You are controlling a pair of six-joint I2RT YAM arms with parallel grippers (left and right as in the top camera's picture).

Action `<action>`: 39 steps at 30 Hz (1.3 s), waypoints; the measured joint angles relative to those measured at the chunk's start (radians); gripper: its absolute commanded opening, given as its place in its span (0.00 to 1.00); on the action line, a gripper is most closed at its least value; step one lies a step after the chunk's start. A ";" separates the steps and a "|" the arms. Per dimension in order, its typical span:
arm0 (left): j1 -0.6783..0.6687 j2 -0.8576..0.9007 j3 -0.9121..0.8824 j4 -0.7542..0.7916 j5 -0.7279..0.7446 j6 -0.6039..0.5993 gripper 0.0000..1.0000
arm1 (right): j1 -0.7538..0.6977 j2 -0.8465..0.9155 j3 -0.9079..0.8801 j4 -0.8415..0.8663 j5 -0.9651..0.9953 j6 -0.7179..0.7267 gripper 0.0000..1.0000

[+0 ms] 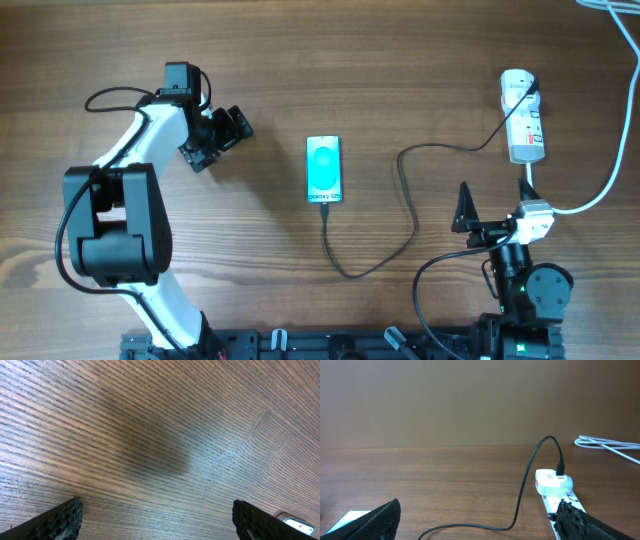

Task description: Plug charger to phone and switch on socket

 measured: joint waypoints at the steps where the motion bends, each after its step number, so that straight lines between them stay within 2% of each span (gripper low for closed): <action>1: 0.000 0.000 0.000 0.000 0.000 0.000 1.00 | 0.000 0.000 0.000 0.000 0.000 0.000 1.00; 11: 0.000 -0.032 -0.023 -0.011 -0.008 0.000 1.00 | 0.000 0.000 0.000 0.000 0.000 0.000 0.99; 30: 0.000 -0.572 -0.028 -0.014 -0.015 0.000 1.00 | 0.000 0.000 0.000 0.000 0.000 0.000 1.00; 35: 0.000 -0.621 -0.028 -0.021 -0.027 0.008 1.00 | 0.000 0.000 0.000 0.000 0.000 0.000 1.00; 39: 0.000 -0.620 -0.028 -0.048 -0.127 0.041 1.00 | 0.000 0.000 0.000 0.000 0.000 0.000 1.00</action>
